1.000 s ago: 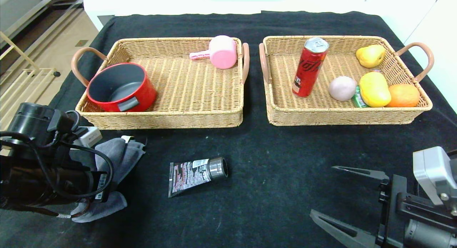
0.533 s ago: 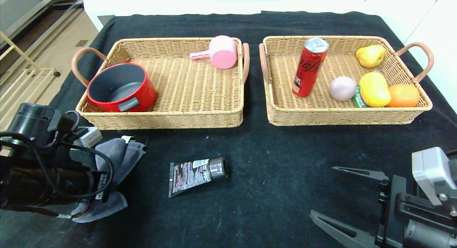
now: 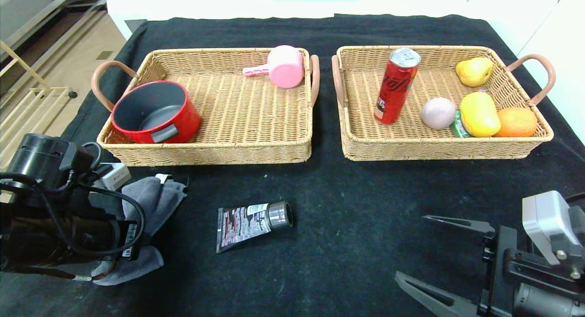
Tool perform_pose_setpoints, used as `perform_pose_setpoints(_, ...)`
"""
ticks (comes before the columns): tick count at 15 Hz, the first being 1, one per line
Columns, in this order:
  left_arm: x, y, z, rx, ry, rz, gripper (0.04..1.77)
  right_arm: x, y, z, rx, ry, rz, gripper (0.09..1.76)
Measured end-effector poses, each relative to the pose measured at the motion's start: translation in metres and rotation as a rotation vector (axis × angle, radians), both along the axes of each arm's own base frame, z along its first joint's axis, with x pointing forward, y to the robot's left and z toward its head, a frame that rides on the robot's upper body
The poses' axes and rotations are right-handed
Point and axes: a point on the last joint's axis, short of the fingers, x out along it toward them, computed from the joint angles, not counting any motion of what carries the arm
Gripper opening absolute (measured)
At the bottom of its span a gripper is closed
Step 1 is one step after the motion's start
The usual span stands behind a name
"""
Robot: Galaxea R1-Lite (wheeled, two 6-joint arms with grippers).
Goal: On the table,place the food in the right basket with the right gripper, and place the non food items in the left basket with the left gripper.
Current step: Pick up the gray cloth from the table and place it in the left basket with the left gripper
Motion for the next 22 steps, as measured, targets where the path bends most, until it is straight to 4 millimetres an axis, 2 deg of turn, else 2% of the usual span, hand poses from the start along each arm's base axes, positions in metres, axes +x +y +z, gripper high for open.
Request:
perform_pose_setpoints(2, -0.008, -0.004, 0.007, -0.015, -0.026, -0.028, 0.3, 0.0, 0.0, -0.001, -0.001, 0.002, 0.003, 1.71)
perform_pose_setpoints(6, -0.032, -0.007, 0.027, -0.014, -0.084, -0.052, 0.3, -0.001, 0.001, -0.002, -0.004, 0.007, 0.004, 1.71)
perform_pose_setpoints(14, -0.071, -0.001, 0.065, -0.037, -0.262, -0.057, 0.3, 0.0, 0.002, -0.004, -0.012, 0.015, 0.007, 1.71)
perform_pose_setpoints(18, -0.075, 0.0, 0.087, -0.054, -0.355, -0.058, 0.3, 0.0, 0.002, -0.005, -0.013, 0.014, 0.007, 1.71)
perform_pose_setpoints(22, -0.061, -0.003, 0.109, -0.076, -0.46, -0.059, 0.3, 0.0, 0.002, -0.004, -0.014, 0.011, 0.008, 1.71)
